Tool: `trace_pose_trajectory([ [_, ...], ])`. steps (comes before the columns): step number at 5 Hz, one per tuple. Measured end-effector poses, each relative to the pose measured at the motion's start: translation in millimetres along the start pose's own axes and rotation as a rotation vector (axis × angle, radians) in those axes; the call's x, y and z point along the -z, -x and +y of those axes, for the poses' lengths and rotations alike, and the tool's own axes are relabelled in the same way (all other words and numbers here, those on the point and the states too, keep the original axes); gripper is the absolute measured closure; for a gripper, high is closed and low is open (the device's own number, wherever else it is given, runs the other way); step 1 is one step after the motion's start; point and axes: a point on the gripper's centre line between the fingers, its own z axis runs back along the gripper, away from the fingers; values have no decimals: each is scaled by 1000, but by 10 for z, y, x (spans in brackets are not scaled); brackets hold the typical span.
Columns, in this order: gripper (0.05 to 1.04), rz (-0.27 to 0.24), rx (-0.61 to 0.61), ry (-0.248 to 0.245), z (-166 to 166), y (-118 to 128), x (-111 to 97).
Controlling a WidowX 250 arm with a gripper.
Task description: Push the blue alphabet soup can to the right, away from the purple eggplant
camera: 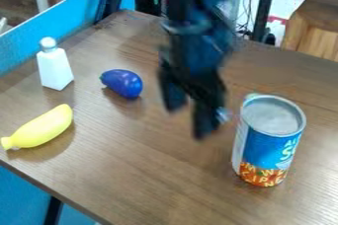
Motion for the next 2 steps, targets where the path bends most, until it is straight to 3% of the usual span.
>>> trace_pose_trajectory([
  [1, 85, 7, -120, -67, 376, 237, -246],
  [2, 85, 15, -213, -104, 698, 353, -389],
])
